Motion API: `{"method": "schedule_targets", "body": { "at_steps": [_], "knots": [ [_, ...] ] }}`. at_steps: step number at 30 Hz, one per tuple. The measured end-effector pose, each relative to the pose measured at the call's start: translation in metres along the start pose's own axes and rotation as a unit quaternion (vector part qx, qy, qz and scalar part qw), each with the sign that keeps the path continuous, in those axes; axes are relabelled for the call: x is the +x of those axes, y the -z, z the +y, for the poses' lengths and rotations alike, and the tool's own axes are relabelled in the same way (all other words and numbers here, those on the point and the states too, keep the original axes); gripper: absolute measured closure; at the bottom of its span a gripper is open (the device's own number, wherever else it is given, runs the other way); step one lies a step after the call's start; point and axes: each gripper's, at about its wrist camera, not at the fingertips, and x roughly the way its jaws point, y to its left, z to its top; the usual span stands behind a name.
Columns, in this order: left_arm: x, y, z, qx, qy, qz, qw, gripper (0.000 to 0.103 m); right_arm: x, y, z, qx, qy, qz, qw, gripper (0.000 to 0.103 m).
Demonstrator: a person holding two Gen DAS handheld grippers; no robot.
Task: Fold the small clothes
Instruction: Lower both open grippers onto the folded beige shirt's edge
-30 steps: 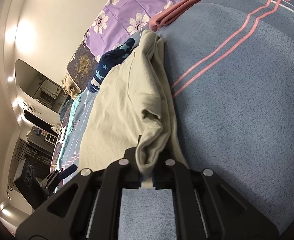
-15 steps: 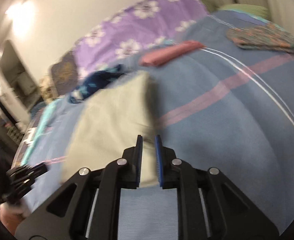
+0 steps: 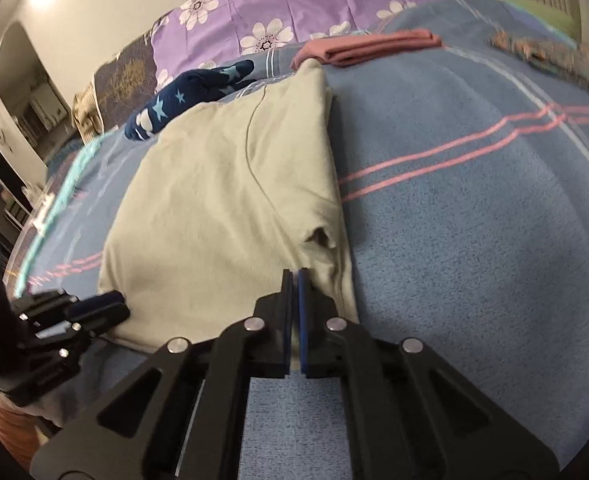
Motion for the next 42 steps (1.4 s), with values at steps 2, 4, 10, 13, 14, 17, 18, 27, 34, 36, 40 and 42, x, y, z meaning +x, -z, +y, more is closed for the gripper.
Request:
{"method": "schedule_targets", "body": {
  "at_steps": [2,4,10,13,14,17,18,27,34,36,40,42],
  "knots": [
    [0.001,0.0,0.001,0.001,-0.003,0.0,1.0,0.088,0.001,0.001,0.002,-0.004,0.003,0.0,1.0,0.1],
    [0.002,-0.001,0.004,-0.003,-0.002,-0.001,1.0,0.088,0.001,0.002,0.003,-0.008,0.007,0.002,1.0,0.1],
    [-0.02,-0.021,0.017,-0.032,0.002,-0.052,0.9981,0.088,-0.015,-0.007,0.01,-0.035,0.017,-0.022,0.999,0.095],
    [-0.02,-0.036,0.021,-0.026,-0.014,-0.062,0.9977,0.088,-0.02,-0.021,0.022,-0.06,0.016,-0.041,0.997,0.095],
    [-0.017,-0.041,0.022,-0.023,-0.014,-0.063,0.9976,0.088,-0.02,-0.026,0.025,-0.067,0.018,-0.046,0.997,0.095],
    [-0.004,-0.049,0.023,-0.025,-0.01,-0.054,0.9982,0.088,-0.015,-0.04,0.032,-0.083,0.011,-0.054,0.995,0.095],
    [0.007,-0.05,0.025,-0.033,-0.008,-0.038,0.9987,0.087,-0.01,-0.043,0.032,-0.086,0.01,-0.052,0.995,0.095],
    [0.02,-0.039,0.033,-0.057,0.025,-0.037,0.9974,0.079,0.025,-0.039,0.002,-0.047,-0.005,-0.013,0.999,0.095],
    [-0.001,-0.063,0.043,-0.038,0.009,-0.058,0.9976,0.078,0.0,-0.079,0.02,-0.087,-0.019,-0.03,0.996,0.091],
    [0.0,-0.077,0.051,-0.035,-0.008,-0.061,0.9975,0.077,0.007,-0.1,0.025,-0.105,-0.022,-0.029,0.994,0.091],
    [0.019,-0.103,0.07,-0.043,-0.016,-0.053,0.9976,0.074,0.042,-0.131,0.025,-0.097,-0.046,0.008,0.994,0.09],
    [0.041,-0.108,0.081,-0.054,-0.024,-0.028,0.9979,0.07,0.071,-0.135,0.02,-0.102,-0.006,0.035,0.994,0.09]
  ]
}}
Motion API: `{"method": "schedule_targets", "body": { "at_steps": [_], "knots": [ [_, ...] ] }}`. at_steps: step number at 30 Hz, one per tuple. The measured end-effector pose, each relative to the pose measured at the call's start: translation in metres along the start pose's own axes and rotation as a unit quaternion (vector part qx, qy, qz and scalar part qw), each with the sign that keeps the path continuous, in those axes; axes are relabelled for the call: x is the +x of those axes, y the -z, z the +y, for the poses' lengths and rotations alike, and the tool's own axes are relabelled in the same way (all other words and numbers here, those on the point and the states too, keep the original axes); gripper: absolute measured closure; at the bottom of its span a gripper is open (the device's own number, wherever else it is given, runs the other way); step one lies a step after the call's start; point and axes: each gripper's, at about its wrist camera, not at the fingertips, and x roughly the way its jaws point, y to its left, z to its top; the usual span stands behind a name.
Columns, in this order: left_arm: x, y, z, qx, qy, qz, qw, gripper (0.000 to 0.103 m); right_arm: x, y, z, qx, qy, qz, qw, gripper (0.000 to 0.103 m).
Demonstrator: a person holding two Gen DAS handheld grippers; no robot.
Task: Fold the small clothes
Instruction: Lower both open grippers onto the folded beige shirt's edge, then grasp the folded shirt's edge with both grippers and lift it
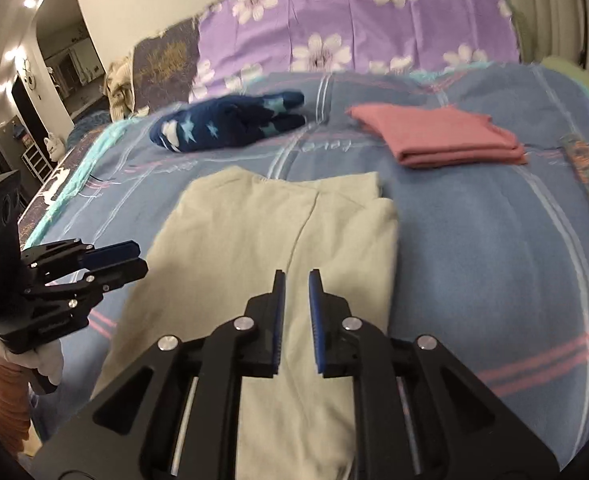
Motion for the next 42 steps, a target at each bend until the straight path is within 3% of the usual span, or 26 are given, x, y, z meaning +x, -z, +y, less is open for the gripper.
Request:
{"method": "schedule_targets", "body": {
  "at_steps": [2,4,7,10,12,14,16,18,21,25,31,42],
  "knots": [
    [0.027,0.009,0.007,-0.011,-0.009,0.037,0.9992,0.071,0.028,0.007,-0.011,0.011,0.009,0.026,1.0,0.094],
    [0.029,0.02,0.001,0.011,-0.022,0.001,0.9997,0.07,0.029,0.013,-0.017,0.015,-0.007,0.0,1.0,0.095],
    [0.026,0.022,-0.009,0.035,-0.044,0.0,0.9984,0.07,0.026,0.015,-0.008,-0.003,0.018,-0.002,1.0,0.095],
    [0.022,0.021,-0.003,0.019,-0.027,0.0,0.9995,0.069,0.022,0.015,-0.004,-0.012,0.019,-0.006,1.0,0.092],
    [0.013,0.023,0.003,0.005,-0.013,-0.004,0.9999,0.068,0.009,0.015,-0.009,0.002,0.005,-0.011,1.0,0.084],
    [0.003,0.025,0.007,-0.004,-0.002,-0.011,0.9999,0.05,-0.012,0.016,-0.013,0.007,0.007,-0.028,1.0,0.06],
    [-0.01,0.028,0.014,-0.016,0.003,-0.021,0.9996,0.04,-0.026,0.02,-0.019,0.0,0.026,-0.035,0.999,0.051],
    [-0.014,0.027,0.022,-0.029,0.016,-0.021,0.9992,0.04,-0.03,0.025,-0.028,0.007,0.018,-0.02,1.0,0.051],
    [-0.007,0.03,0.035,-0.065,0.051,0.004,0.9966,0.039,-0.023,0.038,-0.044,0.047,-0.028,0.02,0.998,0.051],
    [0.013,0.041,0.04,-0.114,0.123,0.045,0.9847,0.037,-0.011,0.05,-0.048,0.077,-0.093,0.049,0.991,0.047],
    [0.025,0.031,0.031,-0.094,0.138,0.05,0.9846,0.036,0.004,0.037,-0.048,0.076,-0.121,0.053,0.988,0.042],
    [0.049,0.006,0.029,-0.065,0.141,0.073,0.9852,0.036,0.022,0.018,-0.032,0.026,-0.113,0.053,0.992,0.042]
  ]
}}
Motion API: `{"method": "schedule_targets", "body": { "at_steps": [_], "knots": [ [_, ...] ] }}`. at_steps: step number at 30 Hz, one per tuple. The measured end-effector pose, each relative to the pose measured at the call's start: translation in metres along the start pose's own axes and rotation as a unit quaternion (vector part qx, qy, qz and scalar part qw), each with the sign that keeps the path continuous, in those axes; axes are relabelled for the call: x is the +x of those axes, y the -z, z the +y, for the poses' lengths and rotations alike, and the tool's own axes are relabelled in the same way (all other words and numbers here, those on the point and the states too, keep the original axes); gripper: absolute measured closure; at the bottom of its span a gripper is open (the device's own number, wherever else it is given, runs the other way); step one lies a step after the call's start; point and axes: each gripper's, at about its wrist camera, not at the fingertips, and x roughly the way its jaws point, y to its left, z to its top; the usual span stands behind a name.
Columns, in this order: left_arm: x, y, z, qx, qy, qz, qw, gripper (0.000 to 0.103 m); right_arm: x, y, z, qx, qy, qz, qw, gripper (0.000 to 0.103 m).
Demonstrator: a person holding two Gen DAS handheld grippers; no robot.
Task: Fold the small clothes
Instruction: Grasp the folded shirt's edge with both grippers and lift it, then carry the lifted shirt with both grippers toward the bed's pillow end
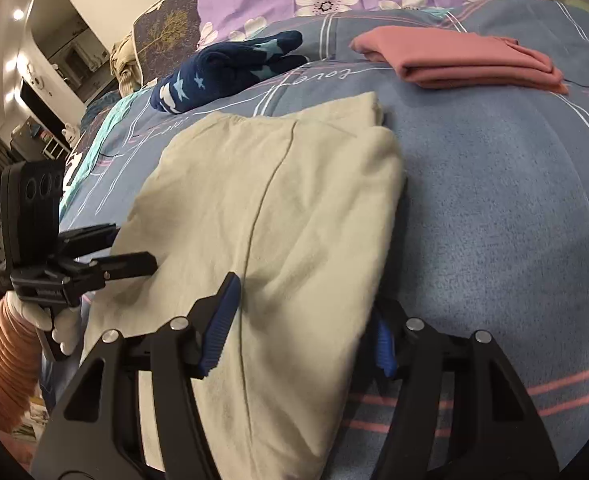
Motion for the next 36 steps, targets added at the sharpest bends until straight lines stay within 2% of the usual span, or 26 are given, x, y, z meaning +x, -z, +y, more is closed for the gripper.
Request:
{"method": "schedule_targets", "body": {
  "at_steps": [6,8,9,10,11,14,17,23,30,36],
  "knots": [
    [0.009,-0.004,-0.005,0.021,-0.006,-0.008,0.9997,0.036,0.004,-0.004,-0.005,0.001,-0.015,-0.006,1.0,0.044],
    [0.009,-0.005,-0.007,0.026,-0.015,-0.011,0.9995,0.038,0.005,-0.004,-0.002,-0.005,-0.008,-0.01,1.0,0.047],
    [0.009,-0.004,-0.009,0.03,-0.021,-0.014,0.9992,0.042,0.004,-0.003,0.0,-0.009,-0.005,-0.012,1.0,0.05],
    [0.007,-0.003,-0.01,0.033,-0.028,-0.018,0.9989,0.051,0.002,-0.001,0.004,-0.019,-0.001,-0.016,1.0,0.059],
    [0.005,-0.002,-0.012,0.036,-0.034,-0.023,0.9985,0.061,0.001,0.001,0.009,-0.027,0.008,-0.021,0.999,0.079],
    [-0.003,0.001,-0.022,0.054,-0.055,-0.044,0.9961,0.075,-0.006,0.006,0.025,-0.057,0.053,-0.039,0.996,0.083],
    [-0.012,0.002,-0.036,0.08,-0.08,-0.063,0.9916,0.079,-0.016,0.012,0.046,-0.094,0.096,-0.064,0.989,0.085],
    [-0.043,0.001,-0.062,0.117,-0.094,-0.106,0.983,0.081,-0.047,0.018,0.056,-0.096,0.103,-0.113,0.984,0.087],
    [-0.081,-0.002,-0.104,0.155,-0.095,-0.153,0.9714,0.082,-0.109,0.033,0.079,-0.119,0.145,-0.188,0.964,0.087],
    [-0.097,-0.011,-0.149,0.19,-0.085,-0.182,0.9611,0.082,-0.16,0.045,0.075,-0.103,0.168,-0.233,0.952,0.087]
  ]
}}
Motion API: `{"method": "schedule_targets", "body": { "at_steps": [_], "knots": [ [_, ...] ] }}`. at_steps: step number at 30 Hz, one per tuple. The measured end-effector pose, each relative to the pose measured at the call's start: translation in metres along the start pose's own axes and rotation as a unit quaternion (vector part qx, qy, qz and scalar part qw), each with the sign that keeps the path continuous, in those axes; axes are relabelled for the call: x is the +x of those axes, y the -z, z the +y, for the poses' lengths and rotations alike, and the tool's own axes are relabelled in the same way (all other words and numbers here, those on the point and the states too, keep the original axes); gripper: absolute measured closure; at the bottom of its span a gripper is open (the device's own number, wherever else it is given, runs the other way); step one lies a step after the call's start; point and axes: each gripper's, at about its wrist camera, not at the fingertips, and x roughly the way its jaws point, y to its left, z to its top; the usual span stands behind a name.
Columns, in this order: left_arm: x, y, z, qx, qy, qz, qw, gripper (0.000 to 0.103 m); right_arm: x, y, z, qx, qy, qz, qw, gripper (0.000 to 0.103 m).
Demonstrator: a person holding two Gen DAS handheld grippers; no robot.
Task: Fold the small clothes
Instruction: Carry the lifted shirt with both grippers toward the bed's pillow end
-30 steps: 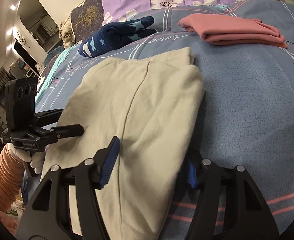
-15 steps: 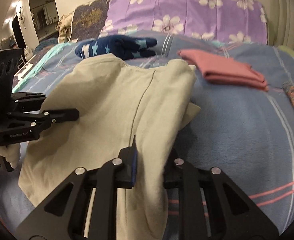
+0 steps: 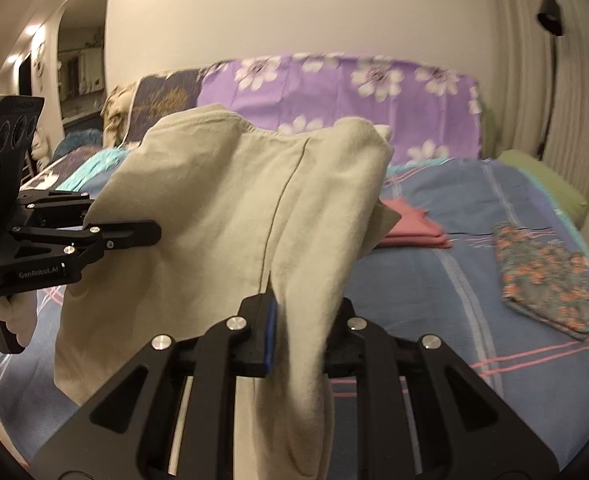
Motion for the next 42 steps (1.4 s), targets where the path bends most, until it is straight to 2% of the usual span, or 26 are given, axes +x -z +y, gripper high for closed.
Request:
{"method": "schedule_targets", "body": {
  "at_steps": [5,12,15,21,24,30,34,42],
  "knots": [
    [0.006,-0.025,-0.031,0.025,0.02,-0.018,0.9993,0.082,-0.029,-0.005,-0.028,0.006,0.049,-0.022,0.999,0.087],
    [0.053,-0.071,-0.074,0.048,0.07,-0.03,0.996,0.082,-0.047,-0.01,-0.095,0.044,0.119,-0.032,0.991,0.087],
    [0.075,-0.093,-0.093,0.058,0.089,-0.039,0.9936,0.082,-0.051,-0.015,-0.129,0.058,0.16,-0.032,0.985,0.087],
    [0.125,-0.138,-0.132,0.091,0.119,-0.05,0.9875,0.081,-0.052,-0.029,-0.19,0.086,0.214,-0.036,0.972,0.087],
    [0.151,-0.159,-0.145,0.091,0.129,-0.051,0.9861,0.081,-0.045,-0.038,-0.22,0.094,0.243,-0.037,0.965,0.087],
    [0.203,-0.193,-0.168,0.109,0.112,-0.043,0.9867,0.081,-0.017,-0.055,-0.269,0.099,0.29,-0.022,0.952,0.087],
    [0.223,-0.208,-0.184,0.128,0.103,-0.048,0.9853,0.081,-0.002,-0.063,-0.296,0.105,0.317,-0.014,0.943,0.087],
    [0.27,-0.232,-0.205,0.154,0.091,-0.06,0.982,0.081,0.028,-0.07,-0.346,0.145,0.34,0.001,0.929,0.087]
  ]
}}
